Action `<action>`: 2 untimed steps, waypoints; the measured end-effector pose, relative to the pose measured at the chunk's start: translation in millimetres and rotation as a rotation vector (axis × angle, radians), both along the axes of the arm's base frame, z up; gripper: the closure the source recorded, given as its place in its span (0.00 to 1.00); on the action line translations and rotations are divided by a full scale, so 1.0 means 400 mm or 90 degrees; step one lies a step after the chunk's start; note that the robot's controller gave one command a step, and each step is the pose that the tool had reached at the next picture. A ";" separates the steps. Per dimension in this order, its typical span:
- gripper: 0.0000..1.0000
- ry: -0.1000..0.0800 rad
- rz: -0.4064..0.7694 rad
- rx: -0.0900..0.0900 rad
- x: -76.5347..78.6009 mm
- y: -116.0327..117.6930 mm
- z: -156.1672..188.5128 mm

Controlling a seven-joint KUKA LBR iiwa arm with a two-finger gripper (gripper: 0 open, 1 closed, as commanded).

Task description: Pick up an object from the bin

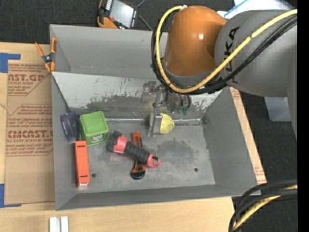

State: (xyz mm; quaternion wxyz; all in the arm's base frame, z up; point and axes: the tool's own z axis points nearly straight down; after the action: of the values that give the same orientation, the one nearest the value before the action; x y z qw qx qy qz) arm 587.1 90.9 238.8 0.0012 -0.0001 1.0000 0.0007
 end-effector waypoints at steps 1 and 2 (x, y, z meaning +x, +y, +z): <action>0.00 0.000 0.000 0.000 0.000 0.000 0.000; 0.00 -0.002 0.013 0.000 0.002 0.001 -0.011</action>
Offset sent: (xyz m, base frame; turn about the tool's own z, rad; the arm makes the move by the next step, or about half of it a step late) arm 0.0016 0.0055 -0.0616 -0.1956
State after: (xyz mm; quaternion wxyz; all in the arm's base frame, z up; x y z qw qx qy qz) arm 587.9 91.5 234.6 0.0031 -0.0101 0.9999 0.0006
